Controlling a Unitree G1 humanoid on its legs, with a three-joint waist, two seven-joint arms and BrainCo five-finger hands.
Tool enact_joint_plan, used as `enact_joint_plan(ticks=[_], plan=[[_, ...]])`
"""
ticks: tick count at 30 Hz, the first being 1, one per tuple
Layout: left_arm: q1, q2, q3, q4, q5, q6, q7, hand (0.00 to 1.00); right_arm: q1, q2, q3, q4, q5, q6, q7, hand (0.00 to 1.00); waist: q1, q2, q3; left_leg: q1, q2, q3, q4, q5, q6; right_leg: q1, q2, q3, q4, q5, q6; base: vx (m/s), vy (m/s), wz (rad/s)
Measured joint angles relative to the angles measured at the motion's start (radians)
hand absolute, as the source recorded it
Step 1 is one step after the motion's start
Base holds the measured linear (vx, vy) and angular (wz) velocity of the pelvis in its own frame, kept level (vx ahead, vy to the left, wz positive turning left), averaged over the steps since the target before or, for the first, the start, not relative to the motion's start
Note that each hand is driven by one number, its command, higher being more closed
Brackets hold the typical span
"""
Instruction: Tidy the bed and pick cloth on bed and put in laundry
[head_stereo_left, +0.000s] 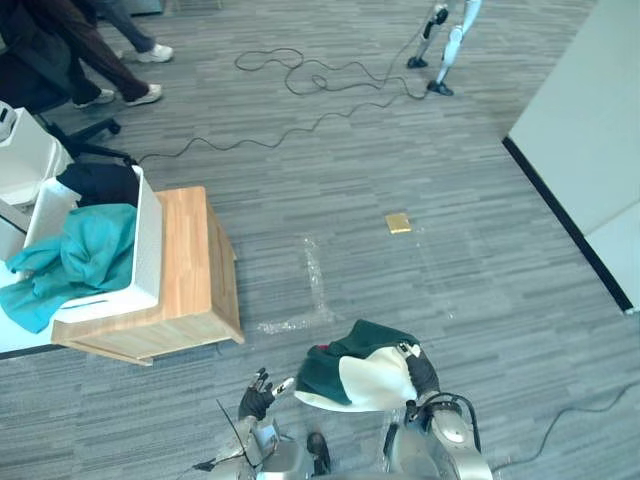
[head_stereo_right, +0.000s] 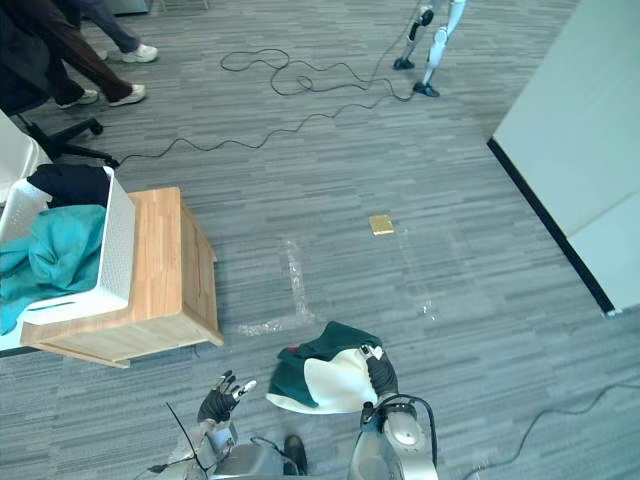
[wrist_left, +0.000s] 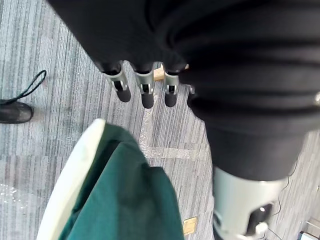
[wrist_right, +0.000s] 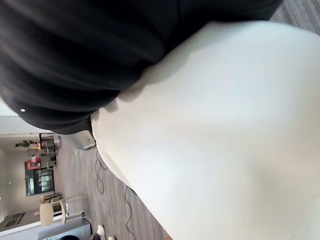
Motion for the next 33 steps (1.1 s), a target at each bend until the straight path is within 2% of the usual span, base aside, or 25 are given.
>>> enact_joint_plan(ticks=[1, 2, 4, 5, 6, 7, 8, 9, 10, 11, 12, 14, 17, 18, 19, 20, 21, 22, 23, 24, 26, 27, 30, 32, 33], plan=[[-0.012, 0.000, 0.004, 0.021, 0.001, -0.002, 0.001, 0.00, -0.003, -0.007, 0.000, -0.003, 0.000, 0.000, -0.001, 1.00, 0.001, 0.017, 0.003, 0.013, 0.040, -0.028, -0.001, -0.017, -0.029, -0.010, 0.034, 0.063, -0.204, 0.081, 0.010, 0.47, -0.243, 1.03], [-0.018, 0.001, 0.009, 0.025, 0.001, -0.003, 0.002, 0.00, -0.002, -0.009, 0.000, -0.010, 0.000, 0.000, 0.000, 1.00, 0.002, 0.019, 0.004, 0.022, 0.057, -0.041, -0.002, -0.026, -0.046, -0.013, 0.043, 0.100, -0.302, 0.136, 0.026, 0.52, -0.302, 0.93], [-0.004, 0.002, 0.019, 0.059, 0.001, -0.008, 0.013, 0.00, 0.003, -0.009, 0.011, -0.032, 0.000, 0.000, 0.002, 1.00, 0.005, 0.006, 0.000, 0.082, 0.104, -0.082, -0.001, -0.068, -0.118, -0.011, 0.042, 0.195, -0.472, 0.246, 0.045, 0.67, -0.421, 0.94], [0.009, 0.015, 0.035, 0.068, -0.001, -0.017, 0.019, 0.00, 0.010, -0.004, 0.035, -0.034, 0.001, 0.000, 0.003, 1.00, 0.003, -0.020, -0.010, 0.116, 0.126, -0.106, 0.022, -0.092, -0.158, 0.002, 0.033, 0.215, -0.433, 0.228, 0.040, 0.65, -0.466, 0.98], [0.010, 0.020, 0.045, 0.076, -0.001, -0.021, 0.020, 0.00, 0.012, -0.003, 0.051, -0.033, 0.001, 0.001, 0.006, 1.00, 0.005, -0.024, -0.016, 0.120, 0.138, -0.123, 0.065, -0.105, -0.176, 0.000, 0.035, 0.217, -0.386, 0.300, 0.059, 0.63, -0.524, 1.26], [0.013, 0.006, 0.054, 0.083, -0.002, -0.026, 0.018, 0.00, 0.005, -0.024, 0.077, -0.026, 0.002, 0.001, 0.016, 1.00, -0.001, 0.014, -0.022, 0.018, 0.223, -0.168, 0.320, -0.085, -0.185, 0.015, 0.070, 0.156, -0.272, 0.322, 0.050, 0.50, -0.457, 1.04], [0.012, -0.009, 0.054, 0.081, -0.003, -0.027, 0.019, 0.00, -0.001, -0.041, 0.084, -0.026, 0.002, 0.000, 0.021, 1.00, 0.000, 0.045, -0.023, -0.055, 0.268, -0.184, 0.461, -0.036, -0.163, 0.040, 0.092, 0.119, -0.270, 0.293, 0.028, 0.73, -0.646, 1.08], [0.012, -0.024, 0.064, 0.067, -0.023, -0.033, 0.019, 0.00, -0.023, -0.061, 0.098, -0.026, 0.002, 0.000, 0.022, 1.00, 0.009, 0.079, -0.016, -0.195, 0.336, -0.191, 0.695, 0.118, -0.106, 0.104, 0.135, 0.068, -0.304, 0.267, -0.010, 0.60, -0.519, 0.55], [0.012, -0.028, 0.074, 0.057, -0.032, -0.034, 0.017, 0.00, -0.037, -0.065, 0.106, -0.025, 0.002, 0.000, 0.021, 1.00, 0.013, 0.085, -0.011, -0.249, 0.362, -0.181, 0.791, 0.144, -0.100, 0.139, 0.149, 0.047, -0.327, 0.261, -0.029, 0.71, -0.585, 0.51], [0.011, -0.026, 0.077, 0.048, -0.062, -0.036, 0.017, 0.00, -0.064, -0.063, 0.119, -0.025, 0.002, -0.001, 0.021, 1.00, 0.015, 0.089, -0.004, -0.322, 0.390, -0.115, 0.909, 0.129, -0.079, 0.214, 0.164, 0.024, -0.370, 0.245, -0.053, 0.54, -0.429, 0.32], [0.012, -0.021, 0.076, 0.034, -0.080, -0.037, 0.017, 0.00, -0.083, -0.056, 0.124, -0.026, 0.002, -0.007, 0.021, 1.00, 0.027, 0.070, 0.007, -0.362, 0.387, -0.023, 0.949, 0.115, -0.067, 0.286, 0.163, 0.013, -0.411, 0.230, -0.066, 0.52, -0.399, 0.27], [0.012, -0.023, 0.075, 0.010, -0.102, -0.043, 0.016, 0.00, -0.104, -0.059, 0.125, -0.026, 0.002, -0.020, 0.021, 1.00, 0.040, 0.067, 0.007, -0.418, 0.358, 0.089, 0.907, 0.113, -0.069, 0.369, 0.157, -0.016, -0.467, 0.208, -0.069, 0.45, -0.273, 0.33], [0.011, -0.026, 0.076, -0.014, -0.109, -0.044, 0.015, 0.00, -0.148, -0.068, 0.125, -0.026, 0.001, -0.019, 0.021, 1.00, 0.042, 0.064, 0.007, -0.490, 0.300, 0.286, 0.700, 0.108, -0.061, 0.439, 0.152, -0.102, -0.525, 0.179, -0.056, 0.43, -0.132, 0.74], [0.010, -0.029, 0.078, -0.018, -0.109, -0.042, 0.015, 0.00, -0.159, -0.082, 0.123, -0.025, 0.000, -0.019, 0.021, 1.00, 0.045, 0.063, 0.006, -0.489, 0.279, 0.423, 0.591, 0.102, -0.052, 0.465, 0.151, -0.150, -0.538, 0.169, -0.040, 0.41, -0.040, 1.10], [0.011, -0.038, 0.086, -0.017, -0.110, -0.039, 0.015, 0.00, -0.160, -0.100, 0.115, -0.025, 0.000, -0.019, 0.021, 1.00, 0.046, 0.061, 0.003, -0.466, 0.255, 0.583, 0.470, 0.097, -0.024, 0.498, 0.150, -0.211, -0.540, 0.149, -0.018, 0.41, -0.028, 1.17], [0.013, -0.042, 0.089, -0.017, -0.110, -0.039, 0.015, 0.00, -0.159, -0.106, 0.109, -0.026, 0.000, -0.019, 0.020, 1.00, 0.046, 0.059, 0.001, -0.446, 0.237, 0.650, 0.407, 0.088, 0.015, 0.515, 0.151, -0.238, -0.539, 0.135, -0.002, 0.41, -0.007, 1.35], [0.021, -0.043, 0.094, -0.016, -0.109, -0.032, 0.014, 0.00, -0.152, -0.110, 0.104, -0.026, 0.000, -0.019, 0.019, 1.00, 0.044, 0.058, -0.025, -0.392, 0.187, 0.710, 0.298, 0.046, 0.125, 0.532, 0.147, -0.283, -0.511, 0.089, 0.025, 0.49, 0.067, 1.36], [0.017, -0.041, 0.101, -0.013, -0.108, -0.025, 0.014, 0.00, -0.152, -0.105, 0.106, -0.026, -0.001, -0.018, 0.019, 1.00, 0.041, 0.019, -0.036, -0.371, 0.115, 0.670, 0.213, 0.027, 0.129, 0.509, 0.101, -0.308, -0.394, 0.022, 0.053, 0.49, 0.076, 1.36], [0.017, -0.036, 0.110, -0.012, -0.107, -0.022, 0.013, 0.00, -0.152, -0.105, 0.110, -0.027, -0.001, -0.018, 0.022, 1.00, 0.040, 0.007, -0.040, -0.354, 0.086, 0.654, 0.178, 0.034, 0.130, 0.489, 0.069, -0.311, -0.306, 0.002, 0.075, 0.42, 0.092, 1.10], [0.021, -0.033, 0.124, -0.009, -0.107, -0.017, 0.012, 0.00, -0.151, -0.106, 0.112, -0.027, -0.001, -0.018, 0.022, 1.00, 0.042, 0.006, -0.041, -0.315, 0.055, 0.620, 0.135, 0.037, 0.132, 0.448, 0.017, -0.307, -0.118, -0.003, 0.082, 0.38, 0.065, 0.92], [0.041, -0.028, 0.110, -0.007, -0.098, -0.016, 0.011, 0.00, -0.141, -0.101, 0.125, -0.027, -0.002, -0.018, 0.031, 1.00, 0.026, 0.003, -0.043, -0.210, 0.014, 0.524, 0.084, 0.039, 0.128, 0.298, -0.073, -0.190, 0.386, 0.016, 0.043, 0.57, 0.036, 1.26], [0.043, -0.025, 0.107, 0.005, -0.095, -0.016, 0.011, 0.00, -0.132, -0.093, 0.130, -0.029, -0.008, -0.018, 0.044, 1.00, 0.021, 0.006, -0.042, -0.162, 0.011, 0.452, 0.071, 0.041, 0.125, 0.239, -0.073, -0.132, 0.517, 0.009, 0.032, 0.54, -0.051, 1.36], [0.044, -0.013, 0.081, 0.023, -0.061, -0.016, 0.004, 0.00, -0.098, -0.088, 0.147, -0.105, -0.021, -0.019, 0.054, 1.00, -0.001, 0.007, -0.041, -0.097, 0.017, 0.318, 0.069, 0.050, 0.109, 0.141, -0.093, -0.109, 0.470, -0.030, -0.035, 0.52, -0.166, 1.61], [0.042, -0.012, 0.075, 0.028, -0.038, -0.017, -0.004, 0.00, -0.100, -0.088, 0.152, -0.146, -0.021, -0.021, 0.071, 1.00, -0.014, 0.012, -0.039, -0.085, 0.032, 0.244, 0.068, 0.052, 0.065, 0.054, -0.052, -0.017, 0.273, -0.033, -0.039, 0.45, -0.276, 1.30], [0.035, -0.011, 0.067, 0.047, -0.021, -0.017, -0.005, 0.00, -0.107, -0.087, 0.153, -0.152, -0.018, -0.022, 0.081, 1.00, -0.024, 0.018, -0.038, -0.080, 0.047, 0.192, 0.067, 0.045, 0.023, 0.015, -0.013, 0.074, 0.107, -0.021, -0.022, 0.45, -0.369, 1.41]])
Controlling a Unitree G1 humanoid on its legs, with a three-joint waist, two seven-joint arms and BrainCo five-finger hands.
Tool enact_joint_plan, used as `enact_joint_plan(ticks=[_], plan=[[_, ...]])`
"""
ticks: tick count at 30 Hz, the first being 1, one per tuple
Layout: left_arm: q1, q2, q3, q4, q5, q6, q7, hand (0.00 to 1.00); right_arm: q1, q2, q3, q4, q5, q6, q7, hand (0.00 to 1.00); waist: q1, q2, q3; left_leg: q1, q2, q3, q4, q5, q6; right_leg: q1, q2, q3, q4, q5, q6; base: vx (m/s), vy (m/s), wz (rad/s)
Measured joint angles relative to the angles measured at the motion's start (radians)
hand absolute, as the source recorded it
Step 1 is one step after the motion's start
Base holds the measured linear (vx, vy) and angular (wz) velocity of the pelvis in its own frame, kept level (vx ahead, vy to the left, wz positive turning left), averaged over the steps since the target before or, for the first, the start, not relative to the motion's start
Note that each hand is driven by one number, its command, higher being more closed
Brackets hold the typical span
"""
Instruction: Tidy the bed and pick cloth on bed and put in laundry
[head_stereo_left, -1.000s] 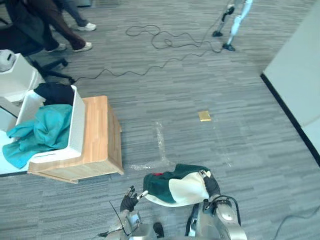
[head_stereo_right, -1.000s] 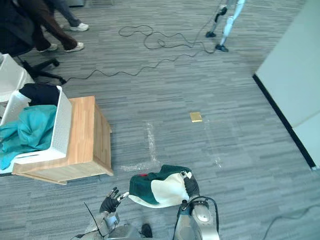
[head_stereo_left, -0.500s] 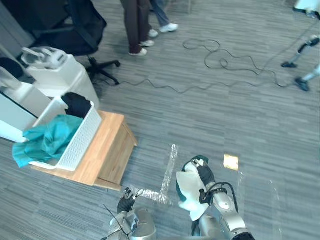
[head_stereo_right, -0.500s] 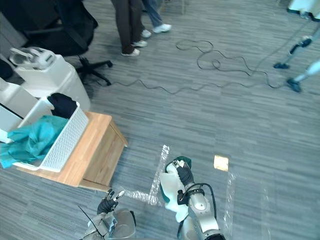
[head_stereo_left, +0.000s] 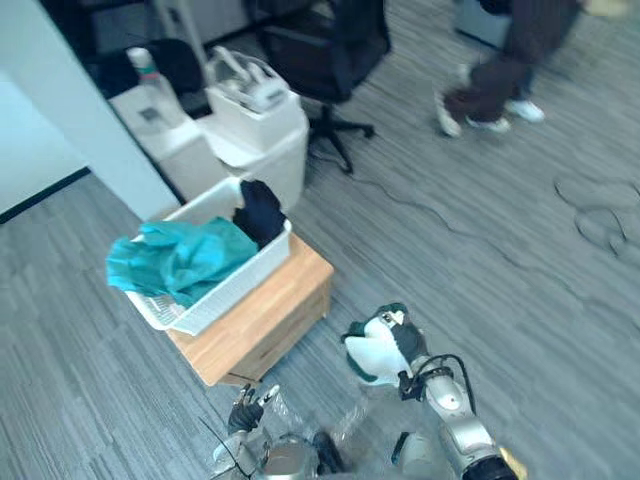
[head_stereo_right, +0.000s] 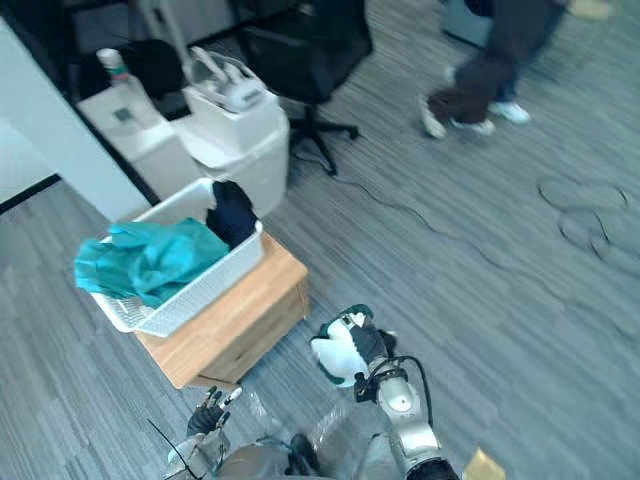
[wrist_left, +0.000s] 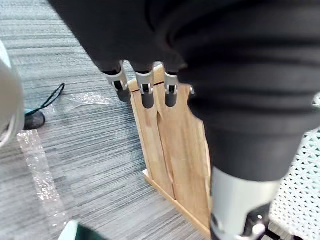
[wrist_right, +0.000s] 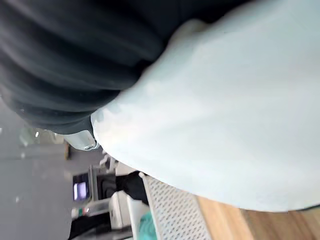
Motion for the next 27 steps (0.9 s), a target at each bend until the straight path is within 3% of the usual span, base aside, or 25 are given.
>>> enact_joint_plan(ticks=[1, 2, 3, 4, 5, 6, 7, 9, 10, 13, 14, 16, 18, 19, 22, 23, 25, 27], plan=[[-0.011, 0.007, -0.017, 0.018, 0.011, -0.001, 0.000, 0.00, 0.000, 0.000, 0.000, 0.000, 0.001, 0.000, 0.002, 1.00, -0.007, 0.000, -0.001, 0.007, 0.016, -0.048, -0.001, -0.013, -0.050, -0.013, 0.040, 0.103, -0.193, 0.055, 0.032, 0.46, -0.395, 1.44], [-0.017, 0.012, -0.023, 0.019, 0.024, 0.000, 0.000, 0.00, 0.003, 0.001, 0.000, 0.000, 0.002, 0.001, 0.002, 1.00, -0.010, -0.005, -0.003, 0.012, 0.024, -0.069, -0.002, -0.023, -0.074, -0.001, 0.058, 0.148, -0.306, 0.120, 0.039, 0.49, -0.440, 1.47], [-0.014, 0.034, -0.031, 0.019, 0.046, -0.001, 0.000, 0.00, 0.023, 0.018, 0.000, -0.001, 0.002, 0.001, 0.002, 1.00, -0.011, -0.039, -0.014, 0.034, 0.023, -0.111, -0.004, -0.049, -0.118, 0.019, 0.059, 0.191, -0.473, 0.331, 0.041, 0.49, -0.469, 1.22], [-0.033, 0.028, -0.030, 0.054, 0.072, 0.002, 0.002, 0.00, 0.028, 0.009, 0.007, 0.017, 0.009, 0.004, 0.002, 1.00, 0.003, -0.003, -0.008, 0.059, 0.065, -0.140, 0.000, -0.081, -0.162, 0.022, 0.085, 0.164, -0.413, 0.350, 0.064, 0.47, -0.449, 1.05], [-0.034, 0.020, -0.037, 0.054, 0.082, 0.003, 0.000, 0.00, 0.025, 0.004, 0.004, 0.022, 0.011, 0.008, 0.002, 1.00, 0.001, 0.014, -0.016, 0.042, 0.094, -0.144, 0.020, -0.072, -0.177, 0.024, 0.095, 0.143, -0.403, 0.326, 0.058, 0.40, -0.395, 0.82], [-0.039, 0.001, -0.062, 0.051, 0.093, -0.003, -0.002, 0.00, 0.024, -0.001, -0.006, 0.012, 0.023, 0.004, 0.001, 1.00, -0.009, 0.030, -0.024, -0.001, 0.134, -0.161, 0.098, -0.064, -0.189, 0.034, 0.106, 0.103, -0.389, 0.250, 0.054, 0.34, -0.338, 0.97], [-0.046, -0.014, -0.079, 0.053, 0.102, -0.001, -0.005, 0.00, 0.026, -0.003, -0.012, 0.011, 0.029, 0.003, -0.001, 1.00, -0.030, 0.039, -0.015, -0.056, 0.174, -0.165, 0.230, -0.033, -0.180, 0.075, 0.107, 0.051, -0.385, 0.219, 0.032, 0.39, -0.404, 1.03], [-0.055, -0.021, -0.097, 0.048, 0.104, -0.001, -0.018, 0.00, 0.058, -0.002, -0.026, 0.006, 0.030, 0.003, -0.002, 1.00, -0.027, 0.021, -0.006, -0.130, 0.225, -0.113, 0.413, 0.046, -0.171, 0.164, 0.092, 0.004, -0.408, 0.195, 0.001, 0.30, -0.316, 0.79], [-0.058, -0.021, -0.102, 0.046, 0.103, -0.001, -0.023, 0.00, 0.070, 0.000, -0.027, 0.004, 0.031, 0.002, -0.004, 1.00, -0.024, 0.001, -0.002, -0.142, 0.239, -0.024, 0.422, 0.034, -0.151, 0.217, 0.077, -0.013, -0.447, 0.189, -0.002, 0.22, -0.184, 0.50], [-0.057, -0.021, -0.113, 0.030, 0.103, 0.001, -0.024, 0.00, 0.090, 0.006, -0.052, -0.031, 0.031, 0.001, -0.005, 1.00, -0.033, 0.012, -0.014, -0.192, 0.213, 0.110, 0.266, 0.024, -0.128, 0.268, 0.052, -0.049, -0.520, 0.198, -0.001, 0.20, -0.047, 0.30], [-0.049, -0.020, -0.114, 0.010, 0.103, 0.004, -0.024, 0.00, 0.095, 0.005, -0.062, -0.036, 0.030, 0.001, -0.005, 1.00, -0.033, 0.019, -0.019, -0.213, 0.188, 0.132, 0.138, 0.033, -0.134, 0.276, 0.045, -0.062, -0.542, 0.202, 0.007, 0.20, 0.089, 0.29], [-0.043, -0.019, -0.128, 0.005, 0.103, 0.007, -0.027, 0.00, 0.101, 0.004, -0.079, -0.035, 0.030, 0.002, -0.004, 1.00, -0.036, 0.020, -0.019, -0.244, 0.156, 0.130, -0.020, 0.090, -0.139, 0.301, 0.028, -0.077, -0.559, 0.201, 0.029, 0.21, 0.150, 0.24], [-0.024, -0.016, -0.153, -0.036, 0.106, 0.016, -0.043, 0.00, 0.106, 0.002, -0.089, -0.035, 0.029, 0.002, -0.004, 1.00, -0.049, 0.019, -0.024, -0.243, 0.151, 0.135, -0.060, 0.219, -0.141, 0.335, -0.006, -0.086, -0.557, 0.192, 0.085, 0.30, 0.283, 0.12], [-0.020, -0.013, -0.163, -0.059, 0.108, 0.019, -0.045, 0.00, 0.108, 0.017, -0.096, -0.033, 0.029, 0.002, -0.005, 1.00, -0.059, 0.005, -0.032, -0.236, 0.120, 0.160, -0.015, 0.222, -0.094, 0.354, -0.051, -0.096, -0.560, 0.202, 0.120, 0.29, 0.307, 0.13], [-0.007, 0.006, -0.173, -0.110, 0.109, 0.022, -0.044, 0.00, 0.110, 0.040, -0.083, -0.035, 0.028, 0.002, -0.003, 1.00, -0.055, -0.032, -0.033, -0.266, 0.119, 0.158, 0.175, 0.155, -0.041, 0.406, -0.096, -0.108, -0.597, 0.258, 0.137, 0.23, 0.232, -0.10], [-0.002, 0.008, -0.175, -0.117, 0.109, 0.022, -0.044, 0.00, 0.110, 0.040, -0.080, -0.035, 0.028, 0.002, -0.002, 1.00, -0.055, -0.031, -0.033, -0.266, 0.121, 0.153, 0.190, 0.146, -0.042, 0.410, -0.098, -0.106, -0.597, 0.263, 0.141, 0.15, 0.185, -0.36], [-0.002, 0.017, -0.204, -0.153, 0.107, 0.020, -0.053, 0.00, 0.107, 0.044, -0.072, -0.065, 0.027, 0.001, -0.002, 1.00, -0.061, -0.005, -0.047, -0.290, 0.141, 0.116, 0.276, 0.037, -0.090, 0.420, -0.094, -0.101, -0.595, 0.269, 0.147, 0.11, 0.203, -0.01], [-0.029, 0.020, -0.238, -0.154, 0.103, 0.021, -0.067, 0.00, 0.092, 0.040, -0.095, -0.063, 0.024, 0.002, -0.004, 1.00, -0.056, 0.004, -0.047, -0.308, 0.142, 0.125, 0.304, -0.049, -0.078, 0.410, -0.101, -0.095, -0.590, 0.265, 0.153, 0.06, 0.255, 0.12]])
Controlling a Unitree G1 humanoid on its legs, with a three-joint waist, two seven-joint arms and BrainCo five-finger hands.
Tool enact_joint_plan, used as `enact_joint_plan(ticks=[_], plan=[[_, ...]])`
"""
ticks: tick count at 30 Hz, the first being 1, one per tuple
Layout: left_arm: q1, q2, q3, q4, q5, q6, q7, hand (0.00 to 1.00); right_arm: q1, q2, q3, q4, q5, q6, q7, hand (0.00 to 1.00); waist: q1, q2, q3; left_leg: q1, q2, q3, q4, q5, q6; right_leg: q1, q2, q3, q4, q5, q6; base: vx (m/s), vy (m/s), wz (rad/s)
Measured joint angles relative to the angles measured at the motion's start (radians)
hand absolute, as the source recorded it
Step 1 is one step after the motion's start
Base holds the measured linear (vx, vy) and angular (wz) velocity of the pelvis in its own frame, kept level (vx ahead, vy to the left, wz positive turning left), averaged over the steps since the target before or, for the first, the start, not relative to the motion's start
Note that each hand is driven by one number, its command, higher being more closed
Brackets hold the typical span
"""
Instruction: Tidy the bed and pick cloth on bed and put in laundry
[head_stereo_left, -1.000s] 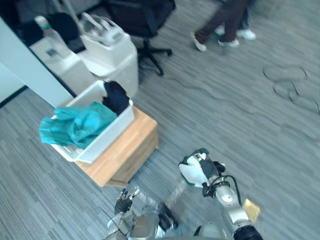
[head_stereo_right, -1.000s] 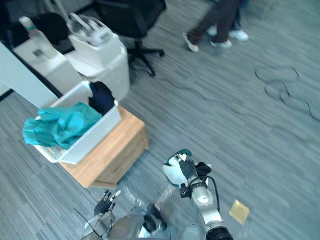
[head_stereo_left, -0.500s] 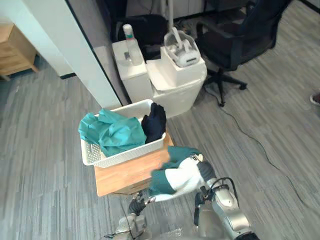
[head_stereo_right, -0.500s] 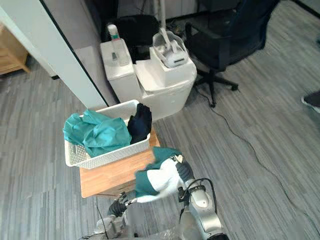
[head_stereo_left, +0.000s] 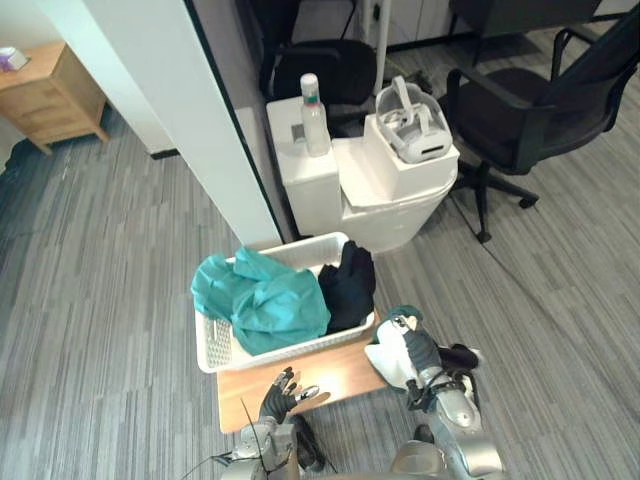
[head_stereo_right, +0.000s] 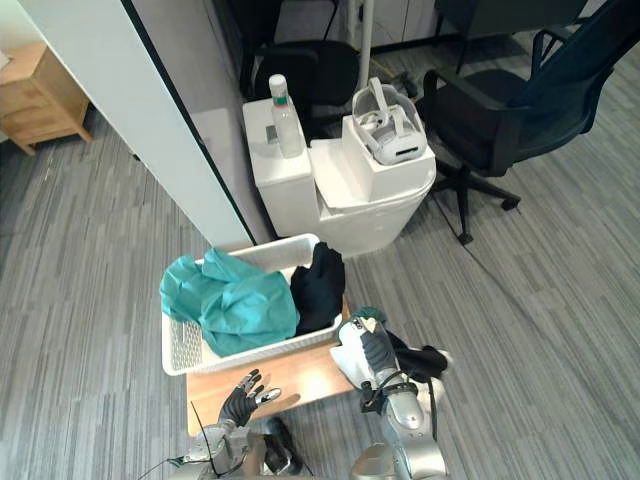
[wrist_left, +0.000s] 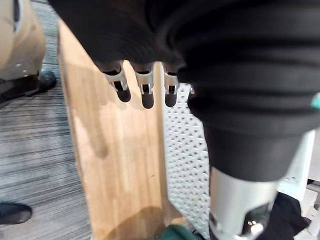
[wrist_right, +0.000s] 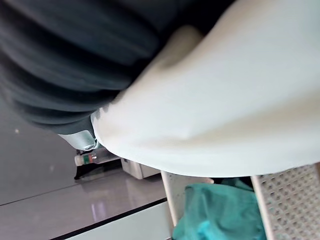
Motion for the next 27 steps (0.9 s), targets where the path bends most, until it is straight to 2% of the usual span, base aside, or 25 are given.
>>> enact_joint_plan(ticks=[2, 3, 4, 5, 6, 7, 9, 11, 13, 16, 19, 23, 26, 27], plan=[[-0.008, -0.002, -0.033, 0.016, 0.000, 0.001, -0.006, 0.00, -0.021, -0.001, -0.011, 0.002, -0.014, 0.001, -0.011, 1.00, 0.009, -0.017, 0.009, 0.010, -0.023, 0.023, -0.008, -0.035, 0.005, -0.052, -0.035, 0.031, 0.088, 0.000, 0.000, -0.06, 0.304, -0.21], [0.002, 0.000, -0.037, 0.025, -0.002, 0.008, -0.011, 0.00, -0.023, -0.006, -0.010, 0.002, -0.031, 0.003, -0.018, 1.00, 0.020, -0.026, 0.012, 0.038, -0.044, 0.048, -0.040, -0.035, 0.005, -0.118, -0.057, 0.037, 0.202, -0.009, -0.083, -0.10, 0.313, -0.52], [0.017, 0.001, -0.038, 0.028, -0.005, 0.015, -0.013, 0.00, -0.018, -0.004, -0.012, 0.002, -0.041, 0.003, -0.020, 1.00, 0.027, -0.034, 0.012, 0.073, -0.066, 0.065, -0.079, -0.027, 0.007, -0.185, -0.056, 0.065, 0.324, -0.059, -0.146, -0.09, 0.321, -0.45], [0.030, 0.007, -0.040, 0.030, -0.007, 0.017, -0.014, 0.00, -0.014, -0.001, -0.007, 0.002, -0.043, 0.003, -0.021, 1.00, 0.020, -0.033, 0.011, 0.087, -0.069, 0.064, -0.092, -0.025, 0.011, -0.198, -0.029, 0.097, 0.357, -0.086, -0.106, -0.07, 0.217, -0.07], [0.045, 0.025, -0.042, 0.030, -0.026, 0.017, -0.017, 0.00, 0.001, 0.000, 0.003, -0.004, -0.045, 0.003, -0.022, 1.00, 0.003, -0.032, 0.009, 0.102, -0.087, 0.055, -0.137, -0.006, 0.027, -0.196, 0.040, 0.147, 0.382, -0.134, -0.042, -0.04, 0.191, 0.35], [0.049, 0.042, -0.045, 0.032, -0.026, 0.019, -0.017, 0.00, 0.016, -0.002, 0.006, -0.013, -0.045, 0.003, -0.023, 1.00, 0.001, -0.053, -0.004, 0.123, -0.117, 0.047, -0.191, 0.020, 0.038, -0.202, 0.083, 0.159, 0.387, -0.166, -0.047, -0.02, 0.150, 0.36], [0.049, 0.052, -0.052, 0.040, -0.026, 0.019, -0.019, 0.00, 0.033, -0.001, -0.010, -0.037, -0.045, 0.002, -0.033, 1.00, -0.003, -0.054, -0.008, 0.132, -0.152, 0.016, -0.242, 0.056, 0.062, -0.211, 0.130, 0.173, 0.392, -0.216, -0.055, 0.05, 0.055, 0.40], [0.045, 0.052, -0.062, 0.059, -0.024, 0.021, -0.020, 0.00, 0.057, 0.001, -0.034, -0.065, -0.045, 0.000, -0.039, 1.00, -0.023, -0.055, -0.006, 0.127, -0.178, -0.008, -0.249, 0.088, 0.093, -0.195, 0.128, 0.203, 0.378, -0.233, -0.067, 0.11, 0.013, 0.68], [0.042, 0.051, -0.061, 0.061, -0.024, 0.022, -0.020, 0.00, 0.066, 0.000, -0.044, -0.071, -0.045, 0.000, -0.044, 1.00, -0.022, -0.064, -0.005, 0.137, -0.200, -0.033, -0.248, 0.105, 0.106, -0.145, 0.110, 0.191, 0.317, -0.250, -0.070, 0.08, -0.029, 0.45], [0.041, 0.049, -0.057, 0.062, -0.024, 0.021, -0.020, 0.00, 0.051, -0.004, -0.039, -0.096, -0.045, -0.001, -0.058, 1.00, -0.013, -0.058, -0.003, 0.134, -0.197, -0.053, -0.250, 0.118, 0.107, -0.052, 0.115, 0.164, 0.148, -0.226, -0.052, 0.01, -0.057, 0.15], [0.033, 0.042, -0.036, 0.060, -0.026, 0.019, -0.022, 0.00, -0.014, -0.027, 0.015, -0.127, -0.045, -0.001, -0.059, 1.00, 0.012, -0.049, 0.001, 0.093, -0.171, -0.056, -0.277, 0.175, 0.093, -0.036, 0.156, 0.164, -0.007, -0.119, -0.079, -0.08, -0.056, -0.13], [0.032, 0.029, -0.020, 0.056, -0.046, 0.013, -0.020, 0.00, -0.136, -0.075, 0.074, -0.134, -0.045, -0.001, -0.058, 1.00, 0.021, -0.032, 0.014, 0.091, -0.145, -0.079, -0.259, 0.186, 0.075, -0.031, 0.182, 0.176, -0.024, -0.093, -0.096, -0.11, -0.066, -0.13], [0.032, 0.027, -0.019, 0.049, -0.068, 0.007, -0.018, 0.00, -0.201, -0.120, 0.075, -0.175, -0.045, -0.001, -0.061, 1.00, 0.031, -0.035, 0.020, 0.072, -0.149, -0.121, -0.241, 0.210, 0.025, -0.062, 0.166, 0.187, 0.021, -0.096, -0.106, -0.12, -0.034, -0.11], [0.033, 0.028, -0.016, 0.049, -0.079, 0.006, -0.018, 0.00, -0.224, -0.132, 0.065, -0.214, -0.045, -0.001, -0.065, 1.00, 0.030, -0.032, 0.022, 0.061, -0.121, -0.103, -0.181, 0.171, 0.057, -0.083, 0.162, 0.188, 0.044, -0.092, -0.103, -0.10, 0.038, -0.12]])
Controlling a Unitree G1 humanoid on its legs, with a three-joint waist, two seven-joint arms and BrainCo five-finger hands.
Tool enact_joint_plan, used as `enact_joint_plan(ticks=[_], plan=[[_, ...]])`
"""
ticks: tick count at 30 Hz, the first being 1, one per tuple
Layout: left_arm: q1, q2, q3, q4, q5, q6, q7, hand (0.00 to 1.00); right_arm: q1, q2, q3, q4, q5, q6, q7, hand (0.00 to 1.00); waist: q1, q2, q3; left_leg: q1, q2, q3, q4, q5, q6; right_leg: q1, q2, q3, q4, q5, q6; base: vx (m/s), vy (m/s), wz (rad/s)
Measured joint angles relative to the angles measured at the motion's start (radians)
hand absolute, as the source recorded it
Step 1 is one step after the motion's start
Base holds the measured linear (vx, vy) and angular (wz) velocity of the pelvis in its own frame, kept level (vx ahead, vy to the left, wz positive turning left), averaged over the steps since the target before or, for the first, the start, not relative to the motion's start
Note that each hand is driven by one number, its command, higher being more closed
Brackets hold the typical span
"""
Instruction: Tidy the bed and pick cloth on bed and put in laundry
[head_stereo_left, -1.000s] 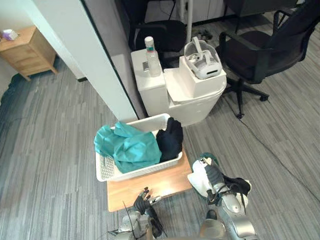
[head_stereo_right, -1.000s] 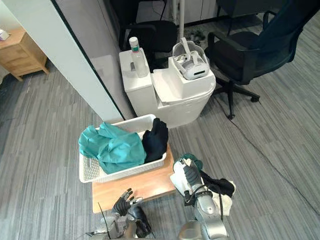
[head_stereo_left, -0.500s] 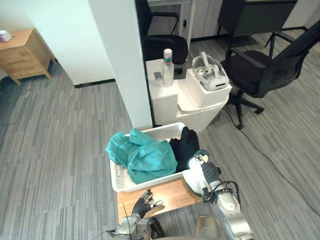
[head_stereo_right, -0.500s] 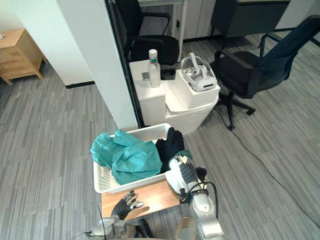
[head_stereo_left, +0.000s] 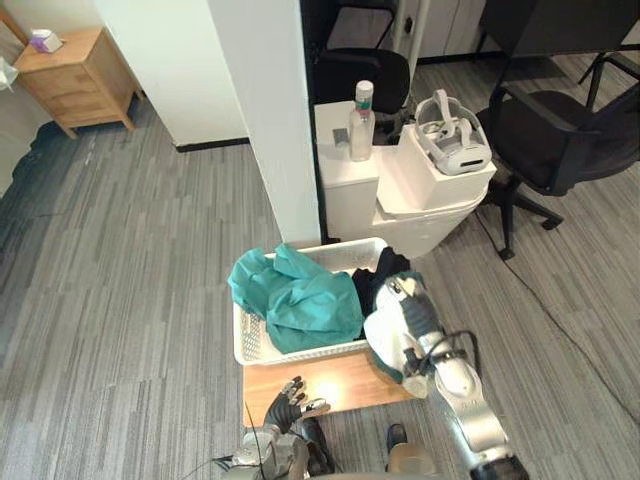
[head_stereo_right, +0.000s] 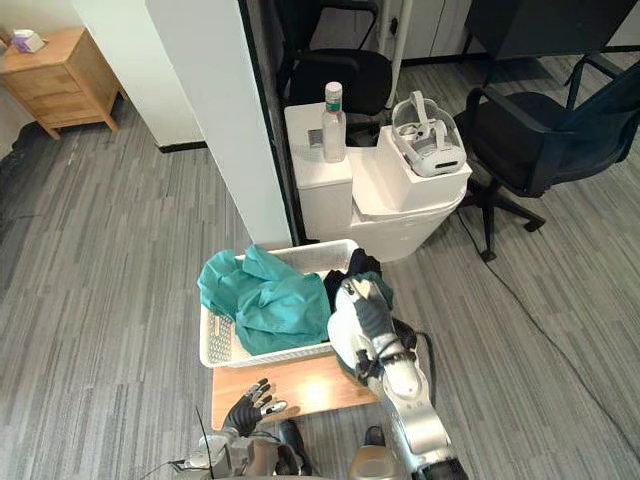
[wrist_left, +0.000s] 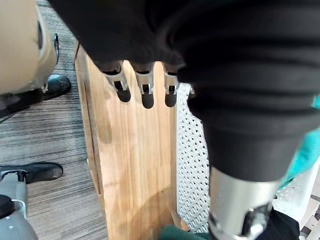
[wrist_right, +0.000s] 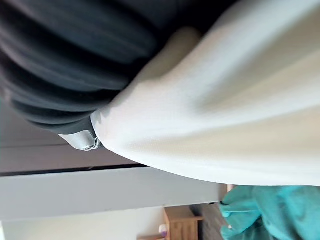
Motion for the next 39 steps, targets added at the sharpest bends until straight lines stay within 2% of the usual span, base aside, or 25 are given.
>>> enact_joint_plan(ticks=[1, 2, 3, 4, 5, 6, 7, 9, 13, 16, 18, 22, 25, 30, 33, 35, 39], plan=[[0.000, -0.002, 0.000, 0.002, -0.003, 0.002, -0.001, 0.00, -0.025, 0.000, -0.017, -0.022, 0.000, 0.000, -0.007, 1.00, -0.005, 0.001, 0.000, 0.003, 0.050, 0.015, 0.099, -0.051, -0.009, -0.010, -0.004, 0.000, 0.019, 0.001, 0.001, -0.10, 0.064, -0.12], [0.000, -0.002, 0.001, 0.004, -0.003, 0.006, -0.001, 0.00, -0.036, -0.001, -0.027, -0.034, 0.000, 0.000, -0.013, 1.00, -0.011, -0.001, 0.001, 0.015, 0.077, 0.019, 0.141, -0.069, -0.029, -0.009, -0.010, 0.000, 0.026, 0.002, 0.003, -0.11, 0.125, -0.01], [0.001, -0.002, 0.001, 0.015, -0.003, 0.011, -0.002, 0.00, -0.053, -0.002, -0.053, -0.049, 0.000, -0.005, -0.019, 1.00, -0.021, 0.001, 0.000, 0.049, 0.126, 0.020, 0.183, -0.089, -0.055, -0.005, -0.023, -0.003, 0.032, 0.006, 0.011, -0.11, 0.212, 0.13], [0.002, -0.004, 0.001, 0.029, -0.003, 0.012, -0.003, 0.00, -0.069, -0.010, -0.076, -0.067, 0.000, -0.007, -0.021, 1.00, -0.032, 0.012, -0.007, 0.078, 0.164, 0.005, 0.178, -0.090, -0.087, -0.010, -0.028, -0.006, 0.033, 0.015, 0.026, -0.12, 0.251, 0.16], [0.002, -0.008, 0.003, 0.037, -0.003, 0.015, -0.002, 0.00, -0.077, -0.016, -0.088, -0.074, 0.000, -0.011, -0.022, 1.00, -0.034, 0.028, -0.013, 0.086, 0.167, -0.020, 0.140, -0.106, -0.142, -0.014, -0.028, -0.005, 0.031, 0.021, 0.039, -0.15, 0.320, 0.24], [0.002, -0.012, 0.001, 0.048, -0.003, 0.016, -0.002, 0.00, -0.092, -0.028, -0.117, -0.076, -0.002, -0.018, -0.023, 1.00, -0.042, 0.036, -0.021, 0.120, 0.134, -0.032, 0.026, -0.154, -0.156, -0.018, -0.031, -0.009, 0.012, 0.040, 0.059, -0.16, 0.381, 0.41], [-0.003, 0.013, 0.005, 0.052, -0.002, 0.017, 0.000, 0.00, -0.096, -0.013, -0.126, -0.072, -0.014, -0.016, -0.023, 1.00, -0.045, -0.019, -0.021, 0.145, 0.072, -0.036, -0.064, -0.112, -0.140, -0.016, -0.075, -0.023, -0.009, 0.066, 0.050, -0.15, 0.344, 0.47], [-0.002, 0.029, 0.007, 0.053, -0.002, 0.019, 0.000, 0.00, -0.145, -0.024, -0.125, -0.069, -0.049, -0.005, -0.017, 1.00, -0.043, -0.038, -0.024, 0.179, 0.028, -0.040, -0.163, -0.052, -0.112, -0.017, -0.098, -0.048, -0.014, 0.126, 0.039, -0.11, 0.194, 0.29], [-0.001, 0.051, 0.044, 0.078, -0.002, 0.024, -0.001, 0.00, -0.352, -0.094, -0.139, -0.008, -0.078, 0.001, -0.031, 1.00, -0.033, -0.040, -0.027, 0.199, 0.004, -0.037, -0.268, 0.003, -0.093, -0.045, -0.099, -0.032, -0.012, 0.208, 0.017, -0.10, 0.122, 0.04], [-0.001, 0.071, 0.056, 0.088, -0.003, 0.027, -0.002, 0.00, -0.452, -0.114, -0.154, 0.078, -0.077, 0.003, -0.049, 1.00, -0.019, -0.042, -0.028, 0.204, -0.002, -0.035, -0.285, 0.023, -0.094, -0.051, -0.092, -0.026, -0.016, 0.221, 0.024, 0.02, 0.032, -0.03], [0.000, 0.072, 0.092, 0.095, -0.003, 0.026, -0.001, 0.00, -0.531, -0.119, -0.144, 0.129, -0.077, 0.004, -0.055, 1.00, 0.007, -0.047, -0.032, 0.207, -0.006, -0.015, -0.286, 0.025, -0.097, -0.049, -0.091, -0.026, -0.062, 0.221, 0.024, 0.07, -0.006, -0.27], [0.007, 0.075, 0.125, 0.122, -0.003, 0.030, -0.001, 0.00, -0.633, -0.148, -0.118, 0.205, -0.079, 0.006, -0.053, 1.00, 0.009, -0.046, -0.032, 0.204, -0.002, -0.015, -0.294, 0.035, -0.111, -0.025, -0.085, -0.034, -0.120, 0.221, 0.024, 0.02, -0.054, -0.05], [0.014, 0.078, 0.140, 0.124, -0.003, 0.029, -0.003, 0.00, -0.697, -0.188, -0.117, 0.259, -0.081, 0.014, -0.051, 1.00, 0.010, -0.041, -0.031, 0.206, 0.021, -0.026, -0.308, 0.051, -0.122, -0.023, -0.062, -0.055, -0.122, 0.221, 0.024, -0.01, -0.088, 0.04], [0.020, 0.075, 0.154, 0.125, -0.006, 0.027, -0.020, 0.00, -0.773, -0.200, -0.113, 0.313, -0.089, 0.015, -0.055, 1.00, 0.008, -0.029, -0.027, 0.204, 0.027, -0.053, -0.337, 0.086, -0.128, 0.000, -0.055, -0.086, -0.154, 0.221, 0.024, -0.06, -0.082, 0.16], [0.022, 0.069, 0.154, 0.139, -0.021, 0.023, -0.025, 0.00, -0.819, -0.214, -0.100, 0.345, -0.099, 0.015, -0.058, 1.00, 0.013, -0.006, -0.012, 0.183, 0.027, -0.066, -0.375, 0.113, -0.132, -0.018, -0.057, -0.105, -0.157, 0.217, 0.029, -0.13, -0.067, 0.13], [0.025, 0.069, 0.154, 0.140, -0.027, 0.023, -0.026, 0.00, -0.845, -0.220, -0.087, 0.346, -0.107, 0.014, -0.058, 1.00, 0.023, 0.003, 0.003, 0.163, 0.022, -0.069, -0.400, 0.137, -0.138, -0.044, -0.060, -0.110, -0.156, 0.203, 0.048, -0.15, -0.082, 0.12], [0.016, 0.049, 0.143, 0.110, -0.066, 0.014, -0.037, 0.00, -0.894, -0.227, -0.077, 0.429, -0.117, 0.019, -0.060, 1.00, 0.031, 0.059, 0.061, 0.085, 0.041, -0.112, -0.412, 0.192, -0.142, -0.103, -0.041, -0.156, -0.148, 0.204, 0.047, -0.10, -0.083, 0.31]])
